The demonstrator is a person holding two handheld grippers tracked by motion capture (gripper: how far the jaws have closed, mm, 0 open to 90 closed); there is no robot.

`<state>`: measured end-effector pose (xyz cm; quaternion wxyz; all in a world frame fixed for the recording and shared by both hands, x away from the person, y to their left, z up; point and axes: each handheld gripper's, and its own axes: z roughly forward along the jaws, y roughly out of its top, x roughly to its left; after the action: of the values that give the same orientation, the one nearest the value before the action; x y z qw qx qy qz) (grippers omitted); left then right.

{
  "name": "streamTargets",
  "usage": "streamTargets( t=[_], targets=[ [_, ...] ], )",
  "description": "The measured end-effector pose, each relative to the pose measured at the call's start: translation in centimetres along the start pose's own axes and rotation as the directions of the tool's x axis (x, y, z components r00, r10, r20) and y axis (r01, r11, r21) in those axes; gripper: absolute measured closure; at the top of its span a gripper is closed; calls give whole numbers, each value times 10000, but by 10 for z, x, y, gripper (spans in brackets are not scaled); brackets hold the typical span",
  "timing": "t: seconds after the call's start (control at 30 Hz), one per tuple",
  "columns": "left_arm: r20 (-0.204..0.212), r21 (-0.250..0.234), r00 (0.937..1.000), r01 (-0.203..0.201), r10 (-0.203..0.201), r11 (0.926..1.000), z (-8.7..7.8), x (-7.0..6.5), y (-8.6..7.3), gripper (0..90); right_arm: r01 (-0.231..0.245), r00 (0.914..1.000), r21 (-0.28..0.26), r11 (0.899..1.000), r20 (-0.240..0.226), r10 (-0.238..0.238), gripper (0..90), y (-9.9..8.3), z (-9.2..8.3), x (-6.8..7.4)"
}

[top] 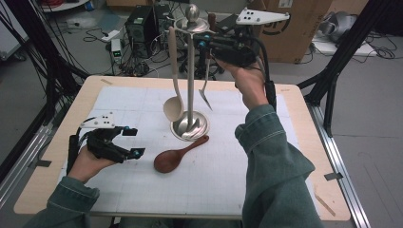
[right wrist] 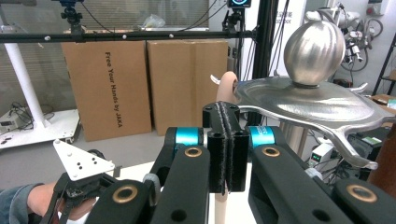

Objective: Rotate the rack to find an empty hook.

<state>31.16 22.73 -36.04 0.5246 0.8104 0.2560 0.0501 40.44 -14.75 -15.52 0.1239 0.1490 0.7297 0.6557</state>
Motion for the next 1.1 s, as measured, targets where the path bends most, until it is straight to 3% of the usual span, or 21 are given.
streamTargets(
  t=[1.1],
  targets=[
    [-43,-67,10000,-64,63,10000,-1,0,1,149,106,9999,49,9999,-20,-106,893,1,15,4]
  ],
)
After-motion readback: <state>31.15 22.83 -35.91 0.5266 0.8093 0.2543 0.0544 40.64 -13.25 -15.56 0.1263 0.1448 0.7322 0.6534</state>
